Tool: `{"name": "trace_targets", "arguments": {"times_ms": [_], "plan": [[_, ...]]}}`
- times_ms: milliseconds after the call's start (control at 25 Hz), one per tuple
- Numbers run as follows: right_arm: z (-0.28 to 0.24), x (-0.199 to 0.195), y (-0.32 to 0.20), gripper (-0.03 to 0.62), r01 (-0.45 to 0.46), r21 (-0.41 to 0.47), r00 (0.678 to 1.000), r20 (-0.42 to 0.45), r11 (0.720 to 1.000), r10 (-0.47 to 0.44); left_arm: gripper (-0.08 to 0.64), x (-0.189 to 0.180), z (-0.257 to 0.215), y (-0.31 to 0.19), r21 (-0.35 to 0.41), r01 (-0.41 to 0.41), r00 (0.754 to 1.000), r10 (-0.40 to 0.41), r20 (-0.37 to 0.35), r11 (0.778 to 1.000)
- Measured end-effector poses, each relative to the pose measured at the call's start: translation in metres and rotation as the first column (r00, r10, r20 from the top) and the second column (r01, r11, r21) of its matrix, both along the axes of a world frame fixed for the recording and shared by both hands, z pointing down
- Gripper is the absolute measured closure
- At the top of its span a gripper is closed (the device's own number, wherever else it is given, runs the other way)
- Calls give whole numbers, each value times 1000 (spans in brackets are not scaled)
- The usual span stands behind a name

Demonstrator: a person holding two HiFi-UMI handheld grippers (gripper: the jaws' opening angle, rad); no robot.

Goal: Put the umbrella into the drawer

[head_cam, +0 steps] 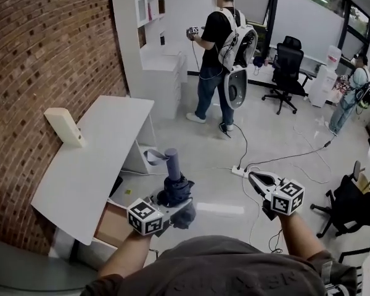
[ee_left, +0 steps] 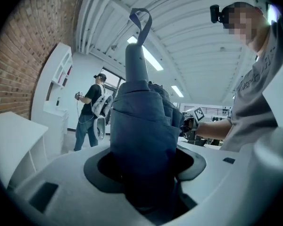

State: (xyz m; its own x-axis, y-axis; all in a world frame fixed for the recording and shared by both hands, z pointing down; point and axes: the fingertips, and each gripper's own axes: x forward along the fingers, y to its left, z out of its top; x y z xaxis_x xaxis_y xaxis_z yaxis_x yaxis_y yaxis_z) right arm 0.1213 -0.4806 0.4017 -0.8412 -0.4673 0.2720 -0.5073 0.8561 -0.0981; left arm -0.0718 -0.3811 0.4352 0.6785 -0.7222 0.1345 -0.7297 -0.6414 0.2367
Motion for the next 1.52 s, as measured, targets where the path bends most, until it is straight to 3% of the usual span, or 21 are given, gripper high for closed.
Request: {"name": "trace_targets", "arguments": {"times_ms": [320, 680, 1040, 1280, 1520], "plan": [[26, -106, -10, 600, 183, -25, 981, -61, 983, -185, 298, -80, 66, 11, -98, 177, 984, -173, 46, 979], [77, -232, 4, 600, 340, -72, 929, -129, 938, -346, 298, -178, 153, 48, -230, 347, 938, -331, 106, 909], [126, -321, 39, 600, 439, -156, 870, -172, 885, -462, 299, -265, 248, 110, -361, 464, 884, -402, 236, 809], [150, -358, 48, 600, 458, -169, 849, -207, 873, -486, 298, -310, 308, 148, -458, 524, 852, -432, 297, 718], [178, -386, 61, 600, 460, -201, 836, -229, 865, -498, 299, -334, 365, 168, -532, 529, 848, -391, 357, 661]]}}
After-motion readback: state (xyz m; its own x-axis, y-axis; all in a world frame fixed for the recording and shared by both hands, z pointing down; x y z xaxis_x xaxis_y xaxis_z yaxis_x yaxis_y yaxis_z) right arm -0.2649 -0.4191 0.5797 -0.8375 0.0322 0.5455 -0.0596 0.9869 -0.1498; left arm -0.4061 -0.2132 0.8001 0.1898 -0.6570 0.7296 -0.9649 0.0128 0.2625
